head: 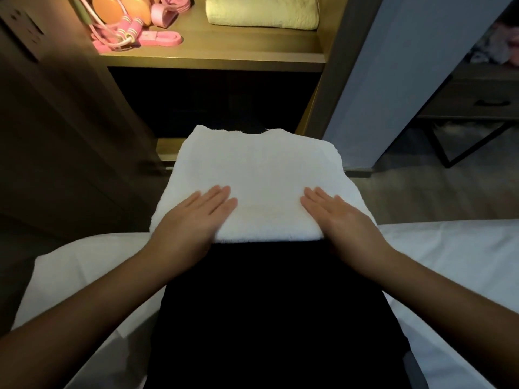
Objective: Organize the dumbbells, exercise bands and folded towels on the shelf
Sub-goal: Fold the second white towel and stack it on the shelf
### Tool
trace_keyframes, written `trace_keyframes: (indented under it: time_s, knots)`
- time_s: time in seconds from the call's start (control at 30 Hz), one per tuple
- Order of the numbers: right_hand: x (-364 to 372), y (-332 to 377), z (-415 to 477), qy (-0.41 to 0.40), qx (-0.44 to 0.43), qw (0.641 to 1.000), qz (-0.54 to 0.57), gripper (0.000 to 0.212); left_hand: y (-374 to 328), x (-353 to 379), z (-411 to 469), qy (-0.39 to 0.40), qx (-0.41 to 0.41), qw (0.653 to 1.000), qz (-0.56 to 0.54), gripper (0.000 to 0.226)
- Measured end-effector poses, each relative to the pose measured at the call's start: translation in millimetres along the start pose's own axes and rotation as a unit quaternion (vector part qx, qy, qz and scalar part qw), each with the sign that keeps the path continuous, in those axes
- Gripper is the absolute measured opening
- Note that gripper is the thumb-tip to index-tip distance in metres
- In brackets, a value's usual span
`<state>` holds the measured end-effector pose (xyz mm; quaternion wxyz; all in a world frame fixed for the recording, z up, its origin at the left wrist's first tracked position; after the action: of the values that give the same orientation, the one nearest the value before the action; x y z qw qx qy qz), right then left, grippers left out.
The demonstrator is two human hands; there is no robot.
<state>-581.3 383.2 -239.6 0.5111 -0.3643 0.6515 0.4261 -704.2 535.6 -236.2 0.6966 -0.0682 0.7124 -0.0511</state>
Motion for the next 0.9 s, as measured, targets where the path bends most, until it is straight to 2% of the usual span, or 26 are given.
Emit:
trace_keyframes:
  time_s: [0.07,0.17,0.4,0.53,0.67,0.73,0.77,0.83,0.9]
  knots:
    - [-0.3,-8.4,-7.4,-0.016,0.005,1.000,-0.018,0.068,8.1,1.7,-7.2,0.002,-0.009,1.000,0.002,0.075]
    - [-10.5,-14.0,-9.3,-0.036,0.000,0.999,0.016,0.067,9.5,-3.2,-7.1,0.007,0.001,1.000,-0.008,0.074]
    - [-11.6,-26.1,-19.1,-0.047,0.003,0.999,0.028,0.072,26.3,-5.1,-25.7,-0.014,-0.016,0.999,-0.028,0.074]
    - [-4.5,-41.5,-29.8,-0.043,0.028,0.997,0.052,0.077,28.7,-8.7,-40.7,-0.059,-0.024,0.997,-0.032,0.052]
    - [-7.9,-41.3,-29.7,-0.054,0.028,0.998,0.020,0.075,25.8,-8.9,-48.5,-0.062,-0.032,0.996,-0.046,0.057]
    - [1.5,-46.3,-29.6,0.015,0.043,0.997,0.058,0.078,27.9,2.3,-49.7,-0.017,-0.020,0.998,-0.059,0.058]
    - [10.7,-50.7,-31.8,0.088,0.059,0.990,0.092,0.081,31.0,8.7,-50.9,0.028,-0.019,0.996,-0.079,0.067]
    - [24.3,-55.2,-37.3,0.241,0.095,0.954,0.150,0.092,37.3,13.3,-51.3,0.109,-0.051,0.984,-0.132,0.079]
    - [16.5,-51.3,-27.5,0.271,0.114,0.937,0.189,0.098,39.8,0.3,-38.9,0.114,-0.084,0.980,-0.141,0.081]
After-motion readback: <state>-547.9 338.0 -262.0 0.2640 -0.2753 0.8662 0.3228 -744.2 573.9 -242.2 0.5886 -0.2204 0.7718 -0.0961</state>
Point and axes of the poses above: each hand's wrist, its own z-axis towards the middle knuckle, its own x-axis out of the palm, y = z × x, the point moved 10 cm from there along z, towards the middle knuckle, and after that the axes turned 6 degrees about y, right-handed, at the moved point
